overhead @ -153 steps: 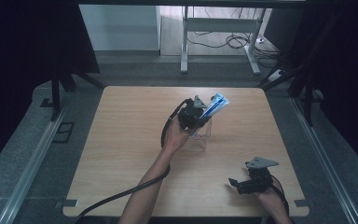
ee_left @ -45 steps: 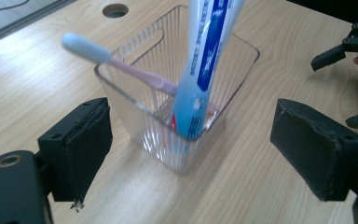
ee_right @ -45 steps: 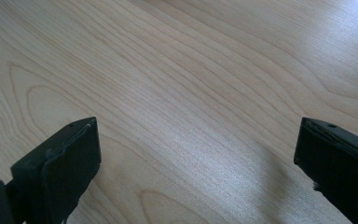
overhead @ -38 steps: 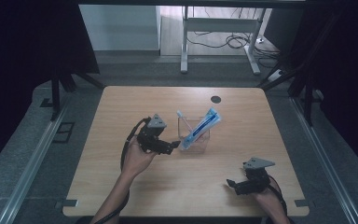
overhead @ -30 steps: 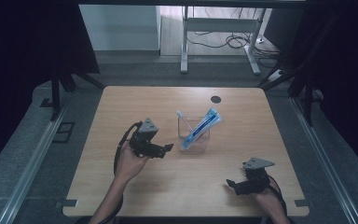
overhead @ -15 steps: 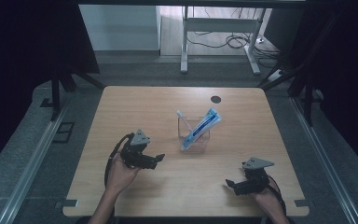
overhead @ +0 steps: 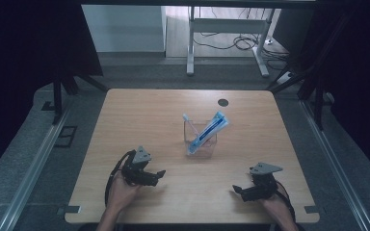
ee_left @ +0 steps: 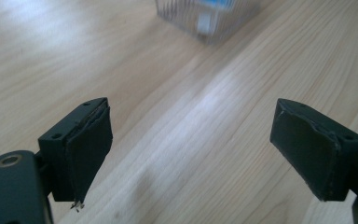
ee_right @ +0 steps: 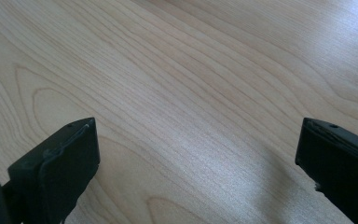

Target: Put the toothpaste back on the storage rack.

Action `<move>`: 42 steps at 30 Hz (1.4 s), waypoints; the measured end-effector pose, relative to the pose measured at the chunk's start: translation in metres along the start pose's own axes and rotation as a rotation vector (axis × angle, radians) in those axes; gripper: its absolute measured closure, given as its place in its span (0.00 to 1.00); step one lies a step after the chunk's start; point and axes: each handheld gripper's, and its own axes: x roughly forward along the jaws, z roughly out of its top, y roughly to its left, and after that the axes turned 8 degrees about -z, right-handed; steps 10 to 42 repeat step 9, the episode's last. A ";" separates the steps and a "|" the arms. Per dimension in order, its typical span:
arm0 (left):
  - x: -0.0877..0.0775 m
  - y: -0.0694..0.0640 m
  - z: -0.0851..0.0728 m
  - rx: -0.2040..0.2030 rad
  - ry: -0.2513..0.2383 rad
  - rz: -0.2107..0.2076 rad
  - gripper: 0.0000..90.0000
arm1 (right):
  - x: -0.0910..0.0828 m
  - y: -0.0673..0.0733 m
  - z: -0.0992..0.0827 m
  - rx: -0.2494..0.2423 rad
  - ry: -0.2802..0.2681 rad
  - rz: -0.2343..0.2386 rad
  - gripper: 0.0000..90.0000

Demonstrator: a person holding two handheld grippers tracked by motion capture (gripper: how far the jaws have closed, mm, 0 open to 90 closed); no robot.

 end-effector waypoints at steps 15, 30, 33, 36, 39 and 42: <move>0.013 -0.001 -0.013 -0.005 0.076 0.027 0.14 | 0.001 0.000 0.000 -0.007 0.001 0.003 0.00; 0.013 -0.001 -0.013 -0.005 0.076 0.027 0.14 | 0.001 0.000 0.000 -0.007 0.001 0.003 0.00; 0.013 -0.001 -0.013 -0.005 0.076 0.027 0.14 | 0.001 0.000 0.000 -0.007 0.001 0.003 0.00; 0.013 -0.001 -0.013 -0.005 0.076 0.027 0.14 | 0.001 0.000 0.000 -0.007 0.001 0.003 0.00; 0.013 -0.001 -0.013 -0.005 0.076 0.027 0.14 | 0.001 0.000 0.000 -0.007 0.001 0.003 0.00; 0.013 -0.001 -0.013 -0.005 0.076 0.027 0.14 | 0.001 0.000 0.000 -0.007 0.001 0.003 0.00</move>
